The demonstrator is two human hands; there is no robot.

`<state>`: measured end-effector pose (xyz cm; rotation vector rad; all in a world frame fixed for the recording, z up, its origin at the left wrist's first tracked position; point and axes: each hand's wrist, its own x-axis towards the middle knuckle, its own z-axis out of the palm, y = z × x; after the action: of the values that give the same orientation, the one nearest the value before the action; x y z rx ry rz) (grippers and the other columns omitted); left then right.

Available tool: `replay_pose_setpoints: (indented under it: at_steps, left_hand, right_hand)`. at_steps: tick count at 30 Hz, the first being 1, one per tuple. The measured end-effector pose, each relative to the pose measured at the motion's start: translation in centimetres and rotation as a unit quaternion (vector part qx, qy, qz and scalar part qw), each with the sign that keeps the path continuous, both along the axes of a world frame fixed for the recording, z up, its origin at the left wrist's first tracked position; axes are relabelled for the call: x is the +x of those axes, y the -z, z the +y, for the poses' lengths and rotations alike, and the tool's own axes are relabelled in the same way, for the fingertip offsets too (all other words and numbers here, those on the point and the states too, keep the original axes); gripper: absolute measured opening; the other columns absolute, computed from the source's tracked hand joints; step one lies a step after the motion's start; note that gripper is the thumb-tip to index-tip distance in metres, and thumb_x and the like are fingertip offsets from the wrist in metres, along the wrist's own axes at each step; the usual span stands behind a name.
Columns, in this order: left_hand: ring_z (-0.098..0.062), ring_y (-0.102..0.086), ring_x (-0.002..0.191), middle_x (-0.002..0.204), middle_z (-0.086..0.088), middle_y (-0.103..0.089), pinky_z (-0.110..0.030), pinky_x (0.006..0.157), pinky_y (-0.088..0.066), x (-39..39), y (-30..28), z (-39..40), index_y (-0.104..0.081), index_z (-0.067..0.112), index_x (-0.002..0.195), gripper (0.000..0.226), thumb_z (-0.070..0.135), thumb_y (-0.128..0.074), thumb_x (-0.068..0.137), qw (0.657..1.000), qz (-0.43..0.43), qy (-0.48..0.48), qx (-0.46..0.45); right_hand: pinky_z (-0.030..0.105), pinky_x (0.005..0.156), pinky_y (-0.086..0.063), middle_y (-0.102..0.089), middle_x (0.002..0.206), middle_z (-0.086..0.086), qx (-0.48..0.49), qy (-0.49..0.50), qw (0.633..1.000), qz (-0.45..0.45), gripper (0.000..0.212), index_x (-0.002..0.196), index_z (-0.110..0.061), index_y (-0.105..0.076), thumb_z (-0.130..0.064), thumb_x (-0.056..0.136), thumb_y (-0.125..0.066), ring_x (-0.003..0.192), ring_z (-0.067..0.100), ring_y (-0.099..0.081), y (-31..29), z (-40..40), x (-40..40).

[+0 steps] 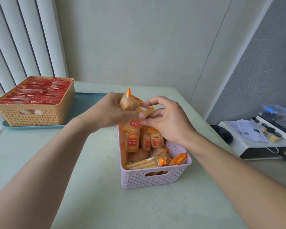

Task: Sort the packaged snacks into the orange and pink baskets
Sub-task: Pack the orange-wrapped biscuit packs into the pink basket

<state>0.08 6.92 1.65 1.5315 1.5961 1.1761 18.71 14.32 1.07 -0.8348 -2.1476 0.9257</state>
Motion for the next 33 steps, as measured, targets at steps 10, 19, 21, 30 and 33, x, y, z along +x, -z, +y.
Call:
replay_pose_setpoints:
  at_steps: [10, 19, 21, 30, 33]
  left_hand:
    - [-0.016, -0.074, 0.090, 0.094, 0.005, -0.078, -0.045, 0.089, -0.059, -0.3, 1.2, 0.9, -0.069, 0.023, 0.099, 0.026, 0.021, -0.085, 0.078, 0.996, 0.078, -0.036, -0.013]
    - [-0.018, -0.073, 0.089, 0.093, 0.006, -0.077, -0.047, 0.086, -0.059, -0.4, 1.2, 0.9, -0.067, 0.024, 0.101, 0.031, 0.028, -0.085, 0.077, 0.994, 0.097, -0.048, -0.018]
    - [-0.016, -0.074, 0.088, 0.093, 0.007, -0.077, -0.046, 0.086, -0.060, -0.4, 1.2, 0.9, -0.068, 0.024, 0.101, 0.030, 0.027, -0.085, 0.077, 0.995, 0.092, -0.042, -0.023]
    - [-0.022, -0.076, 0.089, 0.098, -0.005, -0.078, -0.039, 0.083, -0.062, 0.7, 1.0, 0.4, -0.071, 0.012, 0.103, 0.021, 0.009, -0.079, 0.084, 0.997, -0.015, 0.008, -0.080]
    - [-0.022, -0.076, 0.089, 0.100, -0.006, -0.078, -0.029, 0.075, -0.063, 1.1, 0.9, 0.3, -0.070, 0.009, 0.106, 0.022, 0.005, -0.077, 0.085, 0.995, -0.055, 0.018, -0.085]
  right_hand:
    - [0.026, 0.086, -0.053, -0.077, 0.101, -0.012, 0.107, -0.214, 0.891, -0.385, 0.020, 0.108, -0.027, -0.078, -0.035, 0.094, -0.068, 0.092, 0.000, -0.067, -0.4, -3.2, -1.6]
    - [0.038, 0.095, -0.053, -0.059, 0.139, 0.002, 0.225, -0.277, 0.713, -0.603, 0.057, 0.143, -0.023, -0.055, 0.001, 0.092, -0.049, 0.118, 0.028, -0.060, 1.2, -3.3, -3.7]
    - [0.035, 0.081, -0.056, -0.063, 0.130, 0.004, 0.278, -0.278, 0.661, -0.639, 0.052, 0.137, -0.018, -0.059, 0.002, 0.089, -0.054, 0.109, 0.029, -0.064, 2.0, -3.5, -4.1]
    - [0.026, 0.056, -0.041, -0.061, 0.136, 0.006, 0.299, -0.287, 0.549, -0.726, 0.054, 0.145, -0.016, -0.052, -0.001, 0.093, -0.053, 0.109, 0.028, -0.062, 1.9, -3.9, -5.2]
    - [0.030, 0.080, -0.048, -0.059, 0.139, 0.005, 0.264, -0.297, 0.607, -0.688, 0.059, 0.150, -0.024, -0.046, -0.003, 0.094, -0.052, 0.115, 0.029, -0.059, 1.1, -3.7, -4.5]
